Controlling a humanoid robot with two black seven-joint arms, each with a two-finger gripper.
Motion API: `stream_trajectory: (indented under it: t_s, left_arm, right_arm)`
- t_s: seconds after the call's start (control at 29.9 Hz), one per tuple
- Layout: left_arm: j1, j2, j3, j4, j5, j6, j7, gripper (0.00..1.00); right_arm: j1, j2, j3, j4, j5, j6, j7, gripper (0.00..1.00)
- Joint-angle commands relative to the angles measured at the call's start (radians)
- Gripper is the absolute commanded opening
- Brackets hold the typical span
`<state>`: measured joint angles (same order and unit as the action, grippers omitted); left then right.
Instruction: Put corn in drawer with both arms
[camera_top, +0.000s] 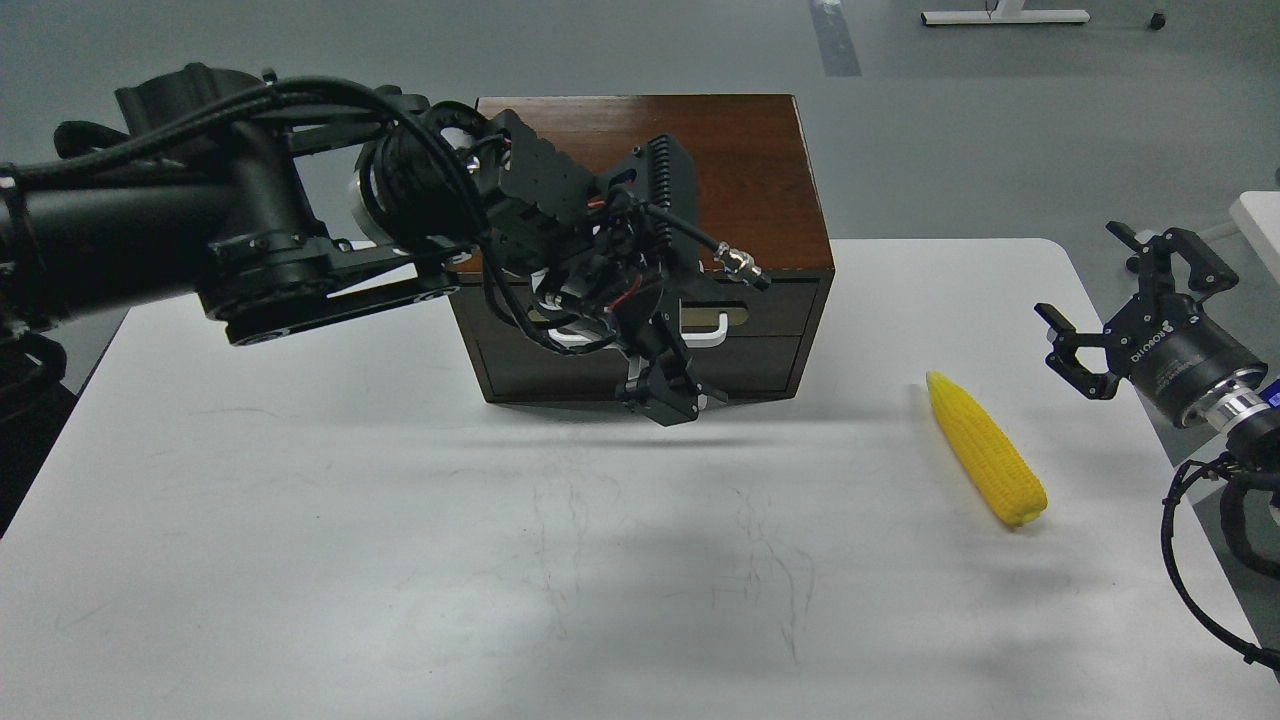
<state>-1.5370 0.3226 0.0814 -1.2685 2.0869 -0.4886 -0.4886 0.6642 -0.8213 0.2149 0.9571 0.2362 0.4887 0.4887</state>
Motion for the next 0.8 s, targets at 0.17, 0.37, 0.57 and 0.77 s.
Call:
stream_trajectory:
  t_s: [0.17,0.37,0.57,0.77]
  left_arm:
    - [0.015,-0.046,0.031,0.081,0.041,0.0,0.0,0.99]
    - [0.021,-0.046,0.07,0.087,0.047,0.0,0.0,0.99]
    - [0.035,-0.048,0.072,0.096,0.052,0.0,0.0,0.99]
    - [0.046,-0.048,0.075,0.11,0.052,0.0,0.0,0.99]
  right_arm:
    - [-0.005,-0.001,0.004,0.0,-0.001,0.0,0.0,1.0]
    - [-0.006,-0.001,0.004,0.0,0.0,0.0,0.0,1.0]
    - [-0.008,-0.001,0.003,0.0,0.0,0.0,0.0,1.0]
    - [-0.014,-0.001,0.004,0.002,0.0,0.0,0.0,1.0]
